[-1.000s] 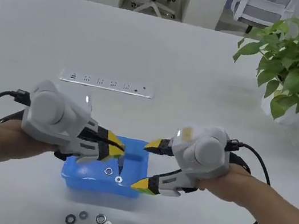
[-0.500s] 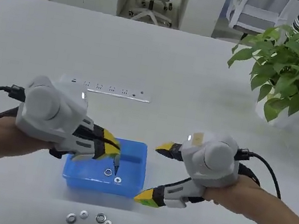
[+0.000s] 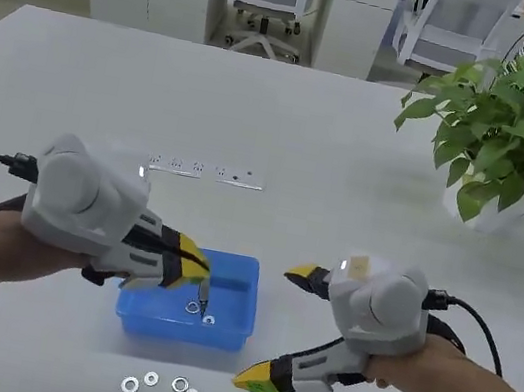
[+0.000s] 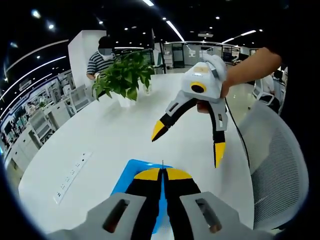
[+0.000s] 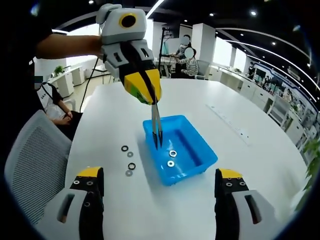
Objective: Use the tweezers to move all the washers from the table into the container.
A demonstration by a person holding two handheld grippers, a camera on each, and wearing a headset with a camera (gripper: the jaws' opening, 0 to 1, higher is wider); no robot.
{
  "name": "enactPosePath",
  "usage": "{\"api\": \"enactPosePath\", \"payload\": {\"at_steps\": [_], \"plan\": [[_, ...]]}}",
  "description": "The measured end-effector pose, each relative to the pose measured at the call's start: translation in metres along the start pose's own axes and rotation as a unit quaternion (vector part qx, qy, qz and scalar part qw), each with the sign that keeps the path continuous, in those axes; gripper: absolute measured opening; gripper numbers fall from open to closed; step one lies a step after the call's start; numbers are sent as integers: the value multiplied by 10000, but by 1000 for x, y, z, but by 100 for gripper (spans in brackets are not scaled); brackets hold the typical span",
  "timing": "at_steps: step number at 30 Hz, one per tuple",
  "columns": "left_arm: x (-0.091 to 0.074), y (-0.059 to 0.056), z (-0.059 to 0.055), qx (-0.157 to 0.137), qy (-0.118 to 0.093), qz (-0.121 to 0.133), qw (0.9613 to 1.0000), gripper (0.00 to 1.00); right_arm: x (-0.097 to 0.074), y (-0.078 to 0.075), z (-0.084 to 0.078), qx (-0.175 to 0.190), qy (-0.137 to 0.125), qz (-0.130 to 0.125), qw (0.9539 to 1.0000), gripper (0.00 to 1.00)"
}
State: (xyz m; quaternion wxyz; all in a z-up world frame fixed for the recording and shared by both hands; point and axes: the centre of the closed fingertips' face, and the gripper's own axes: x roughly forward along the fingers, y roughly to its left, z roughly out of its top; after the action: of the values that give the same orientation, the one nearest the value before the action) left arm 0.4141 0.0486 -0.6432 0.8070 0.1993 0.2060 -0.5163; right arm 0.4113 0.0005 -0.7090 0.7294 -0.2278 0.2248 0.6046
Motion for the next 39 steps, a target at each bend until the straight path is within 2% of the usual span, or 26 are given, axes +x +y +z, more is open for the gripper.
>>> {"api": "enactPosePath", "payload": {"at_steps": [4,17,22,31,39], "plan": [[-1,-5,1,11,-4,-33,10000,5,0,5,-3,16,0,-29,10000,100],[2,-26,-1,95,-1,-215,9997,5,1,23,-10,46,-4,58,10000,100],[7,-33,-5,148,56,-326,9993,5,2,26,-12,57,-18,82,9999,100],[17,-46,-21,161,144,-544,9983,5,3,34,-18,72,27,178,9998,99],[24,-52,-30,263,224,-665,9972,5,4,40,-20,31,-11,256,9997,96]]}}
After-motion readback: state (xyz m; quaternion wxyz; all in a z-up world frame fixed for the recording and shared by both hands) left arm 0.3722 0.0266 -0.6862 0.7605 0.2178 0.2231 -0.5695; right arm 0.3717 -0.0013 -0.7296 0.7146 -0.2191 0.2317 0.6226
